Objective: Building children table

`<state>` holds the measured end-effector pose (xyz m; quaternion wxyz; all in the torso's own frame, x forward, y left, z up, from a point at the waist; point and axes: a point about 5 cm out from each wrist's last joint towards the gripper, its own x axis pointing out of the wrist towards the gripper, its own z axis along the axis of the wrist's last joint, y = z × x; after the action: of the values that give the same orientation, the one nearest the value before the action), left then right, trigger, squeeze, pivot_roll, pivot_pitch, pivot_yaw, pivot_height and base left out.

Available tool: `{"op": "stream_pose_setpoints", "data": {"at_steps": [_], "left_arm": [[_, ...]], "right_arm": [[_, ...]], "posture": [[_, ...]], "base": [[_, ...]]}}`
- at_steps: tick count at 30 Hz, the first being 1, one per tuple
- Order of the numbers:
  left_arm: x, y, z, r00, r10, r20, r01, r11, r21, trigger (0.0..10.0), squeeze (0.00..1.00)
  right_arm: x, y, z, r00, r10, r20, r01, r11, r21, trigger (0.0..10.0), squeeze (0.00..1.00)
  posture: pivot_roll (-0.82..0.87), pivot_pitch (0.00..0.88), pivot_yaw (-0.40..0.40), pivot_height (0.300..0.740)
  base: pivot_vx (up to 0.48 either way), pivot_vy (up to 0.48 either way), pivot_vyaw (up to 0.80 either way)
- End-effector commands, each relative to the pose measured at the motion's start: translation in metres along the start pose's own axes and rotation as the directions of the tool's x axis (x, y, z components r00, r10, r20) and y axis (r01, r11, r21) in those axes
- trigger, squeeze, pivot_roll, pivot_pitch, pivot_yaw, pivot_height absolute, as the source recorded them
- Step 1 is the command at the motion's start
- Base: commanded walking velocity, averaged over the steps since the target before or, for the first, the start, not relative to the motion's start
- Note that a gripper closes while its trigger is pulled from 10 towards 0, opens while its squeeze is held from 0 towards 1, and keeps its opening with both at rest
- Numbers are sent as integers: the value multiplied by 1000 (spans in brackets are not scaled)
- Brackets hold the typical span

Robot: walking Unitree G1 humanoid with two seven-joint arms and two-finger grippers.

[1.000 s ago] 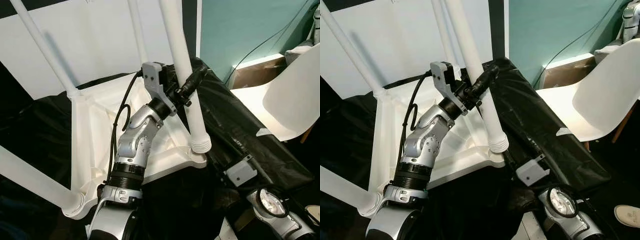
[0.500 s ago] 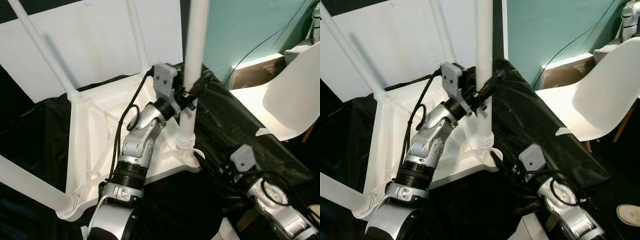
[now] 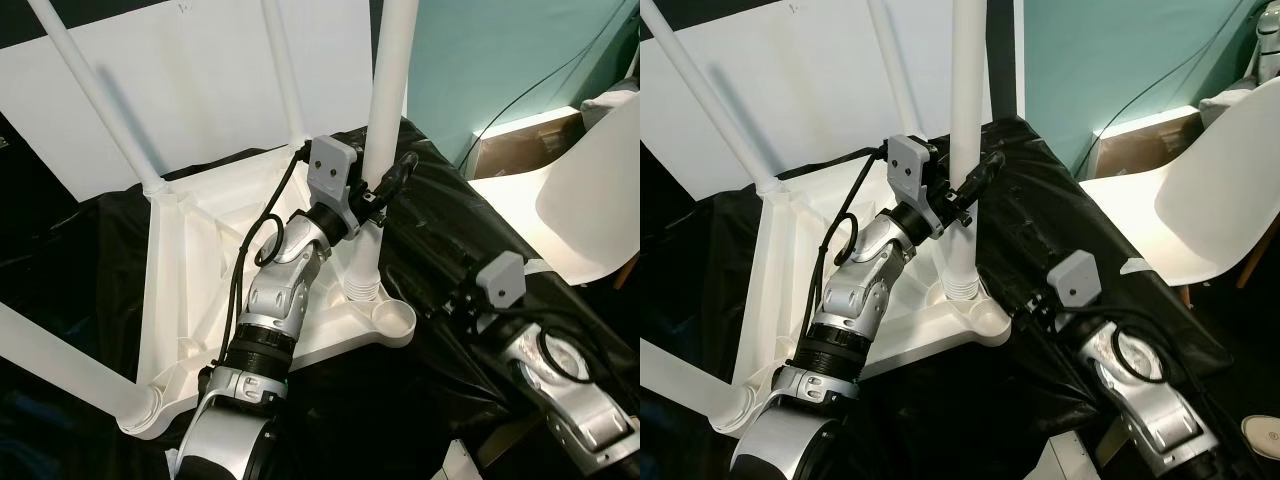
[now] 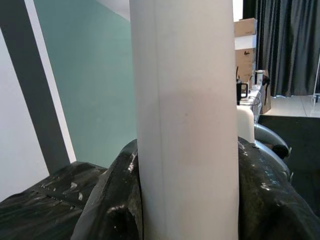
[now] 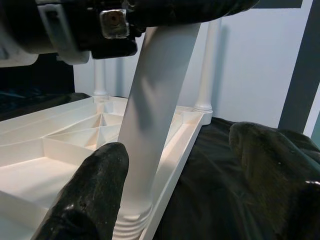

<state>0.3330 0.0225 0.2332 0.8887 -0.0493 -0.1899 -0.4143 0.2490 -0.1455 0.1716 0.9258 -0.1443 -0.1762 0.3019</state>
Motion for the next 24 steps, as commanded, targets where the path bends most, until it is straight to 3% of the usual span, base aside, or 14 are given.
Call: {"op": "stream_pose_setpoints", "data": {"at_steps": [1, 7, 10, 13, 17, 24], "left_arm": [[-6, 10, -15, 979, 191, -67, -192, 981, -10, 0, 0], [-6, 8, -14, 980, 188, -64, -189, 982, -16, 0, 0], [-6, 8, -11, 980, 193, -50, -195, 981, -22, 0, 0], [-6, 7, -10, 980, 194, -44, -195, 981, -19, 0, 0], [-7, 6, -11, 980, 196, -43, -197, 980, -9, 0, 0], [-7, 7, -11, 978, 202, -42, -202, 979, 6, 0, 0]], "right_arm": [[13, -6, 1, 1000, 2, 7, -2, 999, -33, 10000, 0], [25, -12, 1, 1000, -7, 15, 8, 998, -56, 10000, 0], [46, -10, -6, 1000, 11, 10, -10, 999, -39, 10000, 0], [56, -3, -12, 998, 55, -7, -55, 998, -6, 10000, 0], [60, 9, -16, 990, 141, -22, -140, 989, 41, 10000, 0], [52, 11, -15, 986, 161, -34, -158, 983, 90, 10000, 0]], "posture": [[-74, 0, 141, 740], [-68, 0, 136, 740], [-57, 0, 123, 740], [-49, 0, 117, 740], [-40, 0, 111, 740], [-38, 0, 107, 740]], "base": [[0, 0, 0], [0, 0, 0], [0, 0, 0], [0, 0, 0], [0, 0, 0], [0, 0, 0]]}}
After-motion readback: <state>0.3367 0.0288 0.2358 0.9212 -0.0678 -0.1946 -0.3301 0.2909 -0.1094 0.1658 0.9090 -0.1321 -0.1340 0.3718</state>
